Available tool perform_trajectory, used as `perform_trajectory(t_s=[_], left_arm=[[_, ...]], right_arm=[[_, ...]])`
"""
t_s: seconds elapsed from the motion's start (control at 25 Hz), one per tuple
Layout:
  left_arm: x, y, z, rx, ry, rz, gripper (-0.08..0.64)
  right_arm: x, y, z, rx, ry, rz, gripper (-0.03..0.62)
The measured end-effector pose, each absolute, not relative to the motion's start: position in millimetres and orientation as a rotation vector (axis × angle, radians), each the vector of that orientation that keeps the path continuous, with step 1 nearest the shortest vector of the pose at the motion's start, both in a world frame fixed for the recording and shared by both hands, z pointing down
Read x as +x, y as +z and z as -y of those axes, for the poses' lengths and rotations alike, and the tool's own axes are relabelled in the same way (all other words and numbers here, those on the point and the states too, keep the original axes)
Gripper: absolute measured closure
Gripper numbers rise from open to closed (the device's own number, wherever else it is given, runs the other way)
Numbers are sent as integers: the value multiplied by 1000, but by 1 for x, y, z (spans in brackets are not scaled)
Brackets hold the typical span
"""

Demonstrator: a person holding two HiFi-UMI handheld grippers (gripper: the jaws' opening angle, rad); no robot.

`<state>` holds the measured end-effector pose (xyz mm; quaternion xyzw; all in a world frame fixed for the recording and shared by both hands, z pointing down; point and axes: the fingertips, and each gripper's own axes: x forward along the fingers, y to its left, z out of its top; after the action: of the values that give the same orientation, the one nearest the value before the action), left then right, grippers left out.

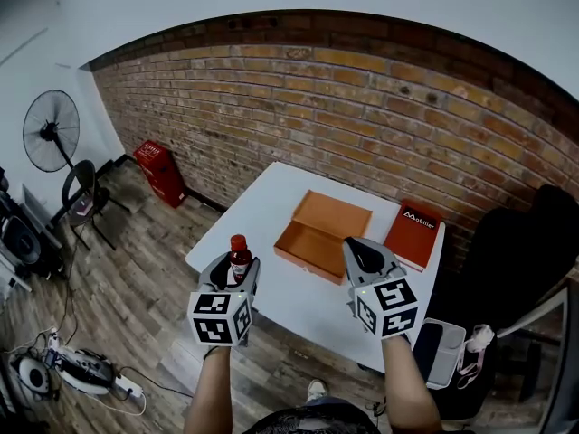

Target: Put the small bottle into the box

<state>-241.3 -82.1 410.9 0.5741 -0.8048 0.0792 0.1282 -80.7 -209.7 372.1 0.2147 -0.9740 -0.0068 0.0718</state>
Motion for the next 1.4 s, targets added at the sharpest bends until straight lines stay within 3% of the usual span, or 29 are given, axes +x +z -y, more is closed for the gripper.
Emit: perform_trajectory(t_s=[0.84, 1.4], left_arm=[[-245, 419, 175, 1732, 245, 2310, 328], [-289, 429, 255, 1945, 223, 2132, 328]], right_arm=[[-82, 389, 291, 700, 3, 2912, 571], [-110, 394, 338, 964, 2, 2810, 571]])
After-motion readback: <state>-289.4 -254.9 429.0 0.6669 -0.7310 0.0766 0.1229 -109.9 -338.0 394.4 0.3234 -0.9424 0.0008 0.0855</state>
